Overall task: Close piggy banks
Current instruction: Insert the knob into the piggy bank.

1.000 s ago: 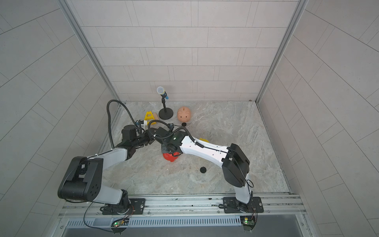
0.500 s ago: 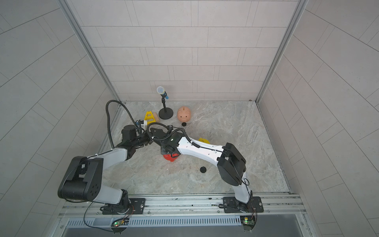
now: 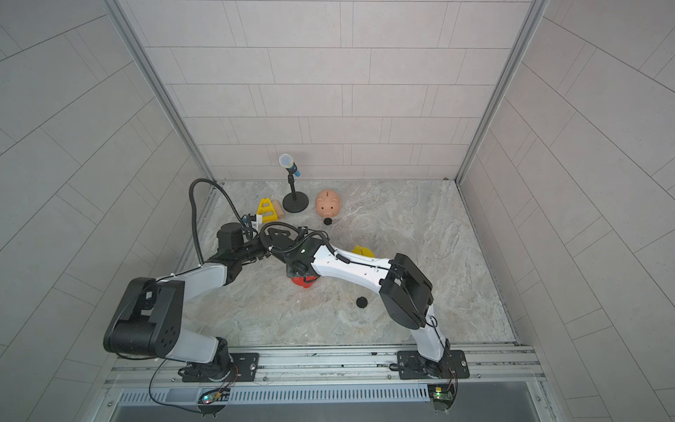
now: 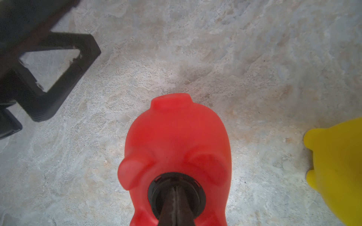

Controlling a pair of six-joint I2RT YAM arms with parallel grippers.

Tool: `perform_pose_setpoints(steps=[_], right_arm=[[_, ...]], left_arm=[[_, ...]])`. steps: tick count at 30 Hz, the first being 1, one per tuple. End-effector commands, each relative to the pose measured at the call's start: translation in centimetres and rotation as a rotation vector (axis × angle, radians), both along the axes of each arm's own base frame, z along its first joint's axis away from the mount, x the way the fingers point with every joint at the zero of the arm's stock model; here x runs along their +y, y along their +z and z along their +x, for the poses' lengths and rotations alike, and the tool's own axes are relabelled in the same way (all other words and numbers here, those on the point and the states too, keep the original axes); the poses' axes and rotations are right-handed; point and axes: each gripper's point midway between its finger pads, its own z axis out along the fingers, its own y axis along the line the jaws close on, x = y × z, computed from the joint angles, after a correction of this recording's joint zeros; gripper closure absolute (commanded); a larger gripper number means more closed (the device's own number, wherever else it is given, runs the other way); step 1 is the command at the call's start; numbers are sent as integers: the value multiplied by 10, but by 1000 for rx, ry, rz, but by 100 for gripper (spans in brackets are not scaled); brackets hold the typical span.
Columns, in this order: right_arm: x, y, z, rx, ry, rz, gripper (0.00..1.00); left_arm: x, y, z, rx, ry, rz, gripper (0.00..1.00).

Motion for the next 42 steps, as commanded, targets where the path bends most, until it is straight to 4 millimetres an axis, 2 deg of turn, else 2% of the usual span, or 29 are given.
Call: perform_pose_setpoints(steps=[1, 15, 22, 31, 36, 42], right_arm=[[-8, -8, 0, 2, -30, -46, 100], [-8, -5, 3, -12, -68, -25, 100], [-8, -18, 2, 1, -70, -52, 100], [-9, -46, -2, 41, -64, -108, 100], [-11, -46, -2, 38, -68, -109, 100], [-9, -45, -3, 45, -66, -89, 100]], left_arm=[[1, -2, 2, -11, -1, 20, 29], [2, -4, 3, -1, 1, 24, 29], [1, -4, 2, -1, -2, 23, 29], [1, -2, -1, -3, -1, 17, 29], [-10, 0, -8, 1, -40, -2, 29], [-20, -7, -20, 22, -70, -15, 29]])
